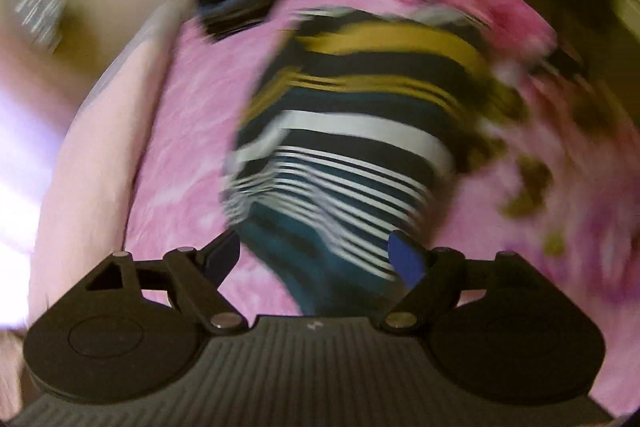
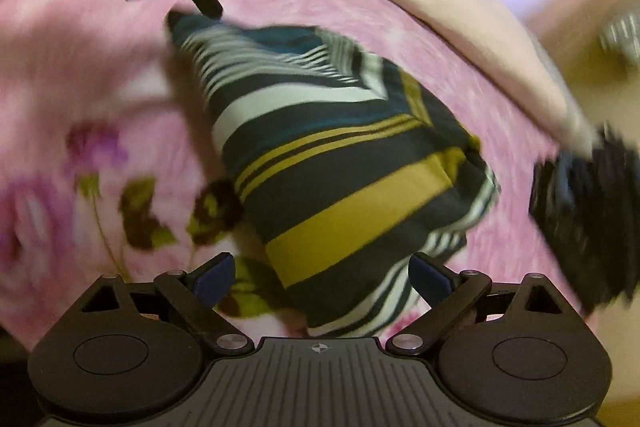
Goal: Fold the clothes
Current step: 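Lift the folded sweater with both grippers off the bed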
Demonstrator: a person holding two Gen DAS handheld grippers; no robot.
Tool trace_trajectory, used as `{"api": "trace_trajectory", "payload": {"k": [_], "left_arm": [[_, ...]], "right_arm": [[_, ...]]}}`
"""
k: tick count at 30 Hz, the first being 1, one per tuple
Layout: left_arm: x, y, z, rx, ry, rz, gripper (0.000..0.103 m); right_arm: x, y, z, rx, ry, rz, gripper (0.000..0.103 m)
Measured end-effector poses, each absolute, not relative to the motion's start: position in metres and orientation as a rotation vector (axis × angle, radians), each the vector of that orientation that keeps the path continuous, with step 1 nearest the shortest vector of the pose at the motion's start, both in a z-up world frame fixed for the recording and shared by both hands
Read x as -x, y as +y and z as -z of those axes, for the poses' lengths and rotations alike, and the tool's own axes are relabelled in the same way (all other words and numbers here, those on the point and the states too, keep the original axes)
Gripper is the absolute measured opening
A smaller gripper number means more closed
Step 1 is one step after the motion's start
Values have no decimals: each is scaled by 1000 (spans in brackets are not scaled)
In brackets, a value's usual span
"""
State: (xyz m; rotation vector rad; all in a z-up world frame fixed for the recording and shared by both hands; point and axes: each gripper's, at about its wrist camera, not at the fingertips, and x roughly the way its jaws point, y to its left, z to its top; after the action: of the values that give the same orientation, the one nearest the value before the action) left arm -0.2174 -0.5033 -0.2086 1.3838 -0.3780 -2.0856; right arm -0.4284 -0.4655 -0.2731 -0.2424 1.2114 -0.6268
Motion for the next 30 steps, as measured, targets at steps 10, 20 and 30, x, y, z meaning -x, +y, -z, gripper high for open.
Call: {"api": "trace_trajectory", "payload": {"k": [10, 20, 30], "left_arm": [[250, -509, 286, -1490, -744, 1981, 54], [258, -541, 269, -1523, -563, 2052, 22], [258, -607, 177, -1344, 17, 2131, 19]], "right_arm": [[416, -474, 334, 569, 1229, 632, 96], [424, -519, 322, 407, 1160, 650, 68], [442, -535, 273, 404, 1079, 682, 73]]}}
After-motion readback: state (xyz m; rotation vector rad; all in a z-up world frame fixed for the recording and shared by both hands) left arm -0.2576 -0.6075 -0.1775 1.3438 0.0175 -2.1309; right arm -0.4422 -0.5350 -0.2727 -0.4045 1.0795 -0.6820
